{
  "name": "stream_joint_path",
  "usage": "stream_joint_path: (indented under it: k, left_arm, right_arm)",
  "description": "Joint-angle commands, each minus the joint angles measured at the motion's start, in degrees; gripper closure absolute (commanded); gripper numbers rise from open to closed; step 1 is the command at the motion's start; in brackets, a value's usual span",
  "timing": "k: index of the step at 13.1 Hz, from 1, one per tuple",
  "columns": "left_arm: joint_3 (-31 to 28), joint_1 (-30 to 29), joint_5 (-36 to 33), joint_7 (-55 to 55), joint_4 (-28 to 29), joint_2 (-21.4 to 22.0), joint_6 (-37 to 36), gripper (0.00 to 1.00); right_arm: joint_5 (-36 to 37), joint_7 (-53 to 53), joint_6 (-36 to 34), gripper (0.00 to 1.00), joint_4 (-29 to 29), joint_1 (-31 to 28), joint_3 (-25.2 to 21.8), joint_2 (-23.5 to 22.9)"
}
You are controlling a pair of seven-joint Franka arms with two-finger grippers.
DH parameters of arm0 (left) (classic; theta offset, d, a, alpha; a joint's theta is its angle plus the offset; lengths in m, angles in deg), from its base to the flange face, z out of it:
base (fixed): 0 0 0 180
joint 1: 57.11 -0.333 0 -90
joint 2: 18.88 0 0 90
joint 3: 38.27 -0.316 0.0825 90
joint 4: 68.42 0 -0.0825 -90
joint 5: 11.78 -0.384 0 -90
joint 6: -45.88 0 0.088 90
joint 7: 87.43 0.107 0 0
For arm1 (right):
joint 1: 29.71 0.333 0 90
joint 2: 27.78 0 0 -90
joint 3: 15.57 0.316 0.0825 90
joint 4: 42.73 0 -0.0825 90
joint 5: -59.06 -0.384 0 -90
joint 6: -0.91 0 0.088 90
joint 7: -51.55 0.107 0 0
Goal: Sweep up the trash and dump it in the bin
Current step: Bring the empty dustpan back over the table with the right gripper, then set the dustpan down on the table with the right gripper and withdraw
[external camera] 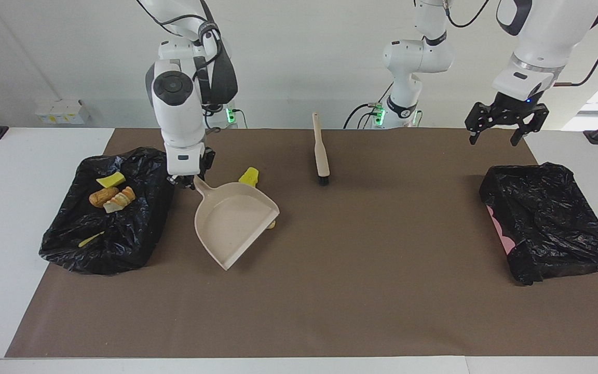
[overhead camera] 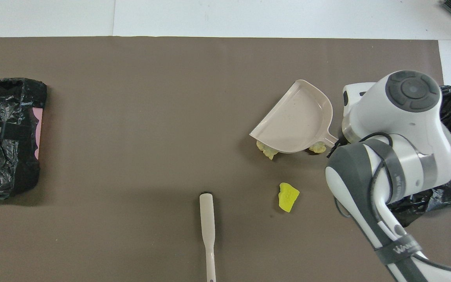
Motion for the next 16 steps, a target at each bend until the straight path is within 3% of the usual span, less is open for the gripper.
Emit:
stream_joint_path:
  k: [1,5,8,11,12,13,16]
  left_arm:
    - [0.51,-3.40,1.72,4.43,-5.25,-1.91,-5.70,0.00]
    - [0.95,-3.85,3.05,4.09,-5.79,-1.48,-6.86,0.00]
    - [1.04,-3.42,2.96,3.91,-5.79,-1.47,-6.86,0.00]
    - [0.95,-3.85,2.96,3.91,-5.79,-1.47,-6.86,0.00]
    - [0.95,-3.86,2.96,3.91,-5.79,-1.47,-6.78,0.00]
    - [1.04,-3.86,2.96,3.91,-5.79,-1.47,-6.78,0.00]
    - [1.04,-3.77,2.96,3.91,-5.79,-1.47,-6.86,0.00]
  right_arm:
    - [-4.28,17.18,2.72,1.00,1.81,4.00,-0.25,-3.11]
    - [-7.54,38.99,11.59,1.00,4.97,12.09,-0.25,-8.82]
    - [-7.46,57.87,12.31,1.00,13.04,19.20,-0.34,-16.72]
    - [-7.37,66.79,12.14,1.00,19.38,22.12,-0.25,-22.54]
    - [-7.19,66.81,12.66,0.71,19.22,22.30,-0.25,-22.55]
    - [-6.84,66.47,12.84,0.01,19.22,22.22,-0.25,-22.46]
    - [-8.15,66.29,11.79,0.00,18.61,22.13,-0.17,-21.50]
